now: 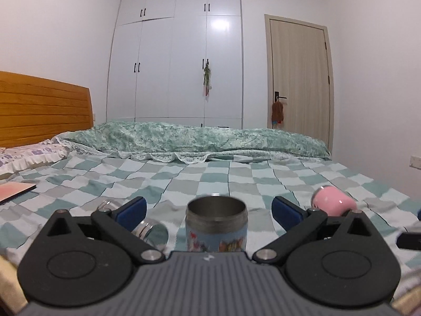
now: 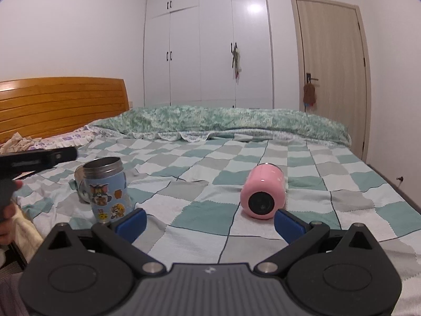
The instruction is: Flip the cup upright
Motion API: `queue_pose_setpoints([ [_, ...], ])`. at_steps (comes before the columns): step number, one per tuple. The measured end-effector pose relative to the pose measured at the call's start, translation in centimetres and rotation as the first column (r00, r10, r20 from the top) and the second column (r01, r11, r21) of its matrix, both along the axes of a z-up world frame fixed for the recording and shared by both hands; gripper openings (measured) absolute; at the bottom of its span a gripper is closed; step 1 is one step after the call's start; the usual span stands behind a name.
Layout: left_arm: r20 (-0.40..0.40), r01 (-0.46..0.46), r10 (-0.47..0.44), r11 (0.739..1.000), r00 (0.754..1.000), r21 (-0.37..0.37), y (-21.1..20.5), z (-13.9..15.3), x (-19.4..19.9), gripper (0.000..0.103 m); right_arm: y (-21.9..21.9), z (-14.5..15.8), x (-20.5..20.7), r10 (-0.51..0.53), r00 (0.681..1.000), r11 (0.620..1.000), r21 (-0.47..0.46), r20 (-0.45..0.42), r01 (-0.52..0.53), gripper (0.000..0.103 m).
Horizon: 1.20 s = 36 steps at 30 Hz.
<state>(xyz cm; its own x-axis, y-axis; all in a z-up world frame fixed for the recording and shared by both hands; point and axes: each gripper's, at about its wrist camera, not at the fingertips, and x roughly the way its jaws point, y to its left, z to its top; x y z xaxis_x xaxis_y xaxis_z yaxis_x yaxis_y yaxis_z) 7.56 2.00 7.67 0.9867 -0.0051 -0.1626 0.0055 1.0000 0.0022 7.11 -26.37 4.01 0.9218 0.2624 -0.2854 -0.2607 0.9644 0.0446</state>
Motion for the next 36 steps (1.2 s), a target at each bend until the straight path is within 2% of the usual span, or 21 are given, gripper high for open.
queue_pose_setpoints([
  [5, -0.004, 0.007, -0.007, 1.000, 1.000, -0.017, 0.1, -1.5, -3.2, 0.103, 0.4, -1.2, -2.3, -0.020, 0.998, 1.000, -0.016, 0.051, 0.020, 0.103],
  [9, -0.004, -0.001, 0.001, 1.000, 1.000, 0.015, -0.6, -3.5, -4.9, 0.103, 0.5, -2.6, -3.6, -0.042, 0.997, 0.999, -0.027, 0.068, 0.044, 0.103],
  [20, 0.003, -0.019, 0.019, 1.000, 1.000, 0.022, -0.9, -7.2, -6.5, 0.103, 0.7, -6.0, -5.4, -0.131, 0.987, 0.990, -0.041, 0.093, 0.136, 0.103],
  [30, 0.031, -0.028, 0.028, 1.000, 0.999, 0.011, -0.8, -7.9, -7.1, 0.103, 0.5, -6.3, -7.0, -0.171, 0.966, 0.984, -0.023, 0.192, 0.179, 0.103],
  [36, 0.041, -0.022, 0.021, 1.000, 0.999, 0.019, -0.9, -8.0, -7.4, 0.103, 0.4, -6.2, -7.4, -0.179, 0.961, 0.983, -0.011, 0.211, 0.186, 0.103],
])
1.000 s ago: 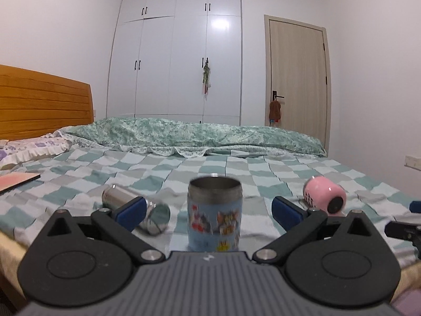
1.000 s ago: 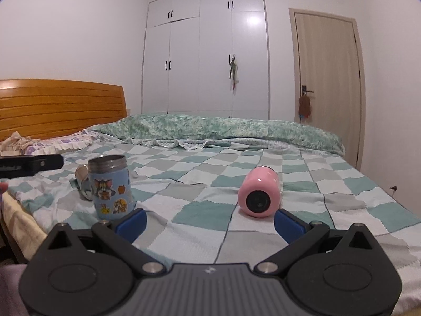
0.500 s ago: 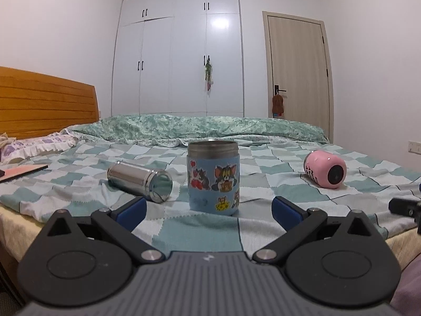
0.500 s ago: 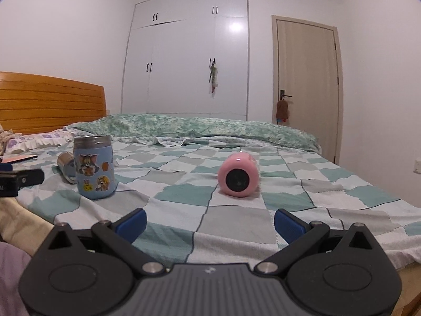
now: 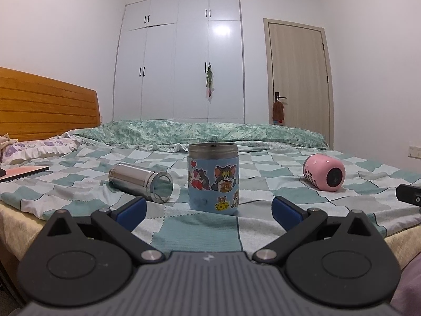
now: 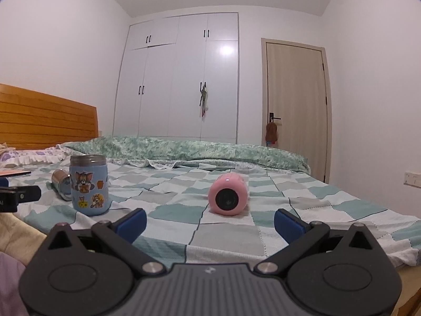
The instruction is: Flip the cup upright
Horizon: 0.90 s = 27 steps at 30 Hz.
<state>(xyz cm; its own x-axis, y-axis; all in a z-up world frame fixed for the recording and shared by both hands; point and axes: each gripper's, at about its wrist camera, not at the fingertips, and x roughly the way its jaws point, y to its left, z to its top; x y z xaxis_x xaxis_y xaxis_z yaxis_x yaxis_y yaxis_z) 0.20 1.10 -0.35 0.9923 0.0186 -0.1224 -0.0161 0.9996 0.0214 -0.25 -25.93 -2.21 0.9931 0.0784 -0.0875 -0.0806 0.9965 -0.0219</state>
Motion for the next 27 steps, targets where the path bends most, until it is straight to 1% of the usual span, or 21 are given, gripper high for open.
queue_pose_setpoints([
  [27, 0.006, 0.009, -0.009, 1.000, 1.000, 0.008, -0.25, 0.02, -0.20, 0.103, 0.05, -0.12, -0.09, 0.001, 1.000, 1.000, -0.001, 0.001, -0.001, 0.103],
])
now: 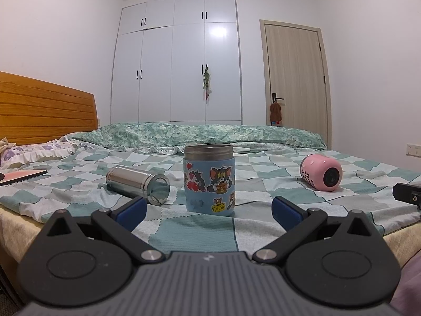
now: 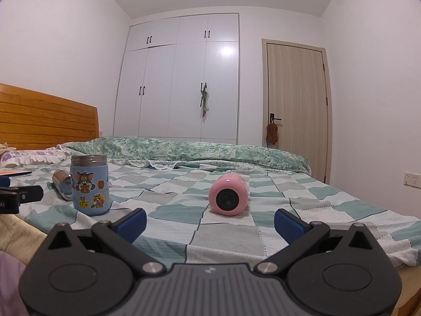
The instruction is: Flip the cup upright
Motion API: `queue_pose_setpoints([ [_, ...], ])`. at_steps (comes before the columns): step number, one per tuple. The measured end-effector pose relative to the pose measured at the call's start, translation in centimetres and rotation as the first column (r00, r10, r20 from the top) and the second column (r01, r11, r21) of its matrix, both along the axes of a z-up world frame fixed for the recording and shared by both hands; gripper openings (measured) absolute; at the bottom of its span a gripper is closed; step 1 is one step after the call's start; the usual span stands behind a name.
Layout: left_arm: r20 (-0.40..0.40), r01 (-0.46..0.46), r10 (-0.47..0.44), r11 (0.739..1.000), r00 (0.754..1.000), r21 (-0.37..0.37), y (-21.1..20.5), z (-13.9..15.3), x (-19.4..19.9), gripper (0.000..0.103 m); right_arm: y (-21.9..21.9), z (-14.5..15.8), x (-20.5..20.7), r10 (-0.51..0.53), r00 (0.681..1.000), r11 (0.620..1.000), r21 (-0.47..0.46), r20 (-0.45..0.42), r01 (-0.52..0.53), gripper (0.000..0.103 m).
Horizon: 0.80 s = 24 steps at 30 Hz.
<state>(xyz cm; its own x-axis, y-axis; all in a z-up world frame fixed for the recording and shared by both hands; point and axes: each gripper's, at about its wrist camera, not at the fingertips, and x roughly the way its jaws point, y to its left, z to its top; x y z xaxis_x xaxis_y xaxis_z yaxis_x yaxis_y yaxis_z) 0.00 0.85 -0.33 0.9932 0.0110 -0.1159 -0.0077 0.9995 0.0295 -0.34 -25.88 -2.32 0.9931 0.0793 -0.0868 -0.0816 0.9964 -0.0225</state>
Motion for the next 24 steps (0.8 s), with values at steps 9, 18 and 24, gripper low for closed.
queue_pose_setpoints([
  [9, 0.001, 0.002, -0.002, 1.000, 1.000, 0.000, -0.07, 0.07, 0.00, 0.103, 0.01, 0.00, 0.00, 0.000, 1.000, 1.000, 0.000, 0.001, 0.000, 0.103],
  [18, 0.003, 0.013, -0.013, 1.000, 1.000, 0.000, -0.34, 0.14, 0.10, 0.103, 0.02, 0.00, -0.01, 0.000, 1.000, 1.000, -0.001, 0.000, 0.000, 0.103],
  [24, 0.007, 0.016, -0.016, 1.000, 1.000, -0.004, -0.02, 0.02, 0.00, 0.103, 0.03, 0.00, -0.02, 0.000, 1.000, 1.000, -0.001, 0.001, 0.000, 0.103],
])
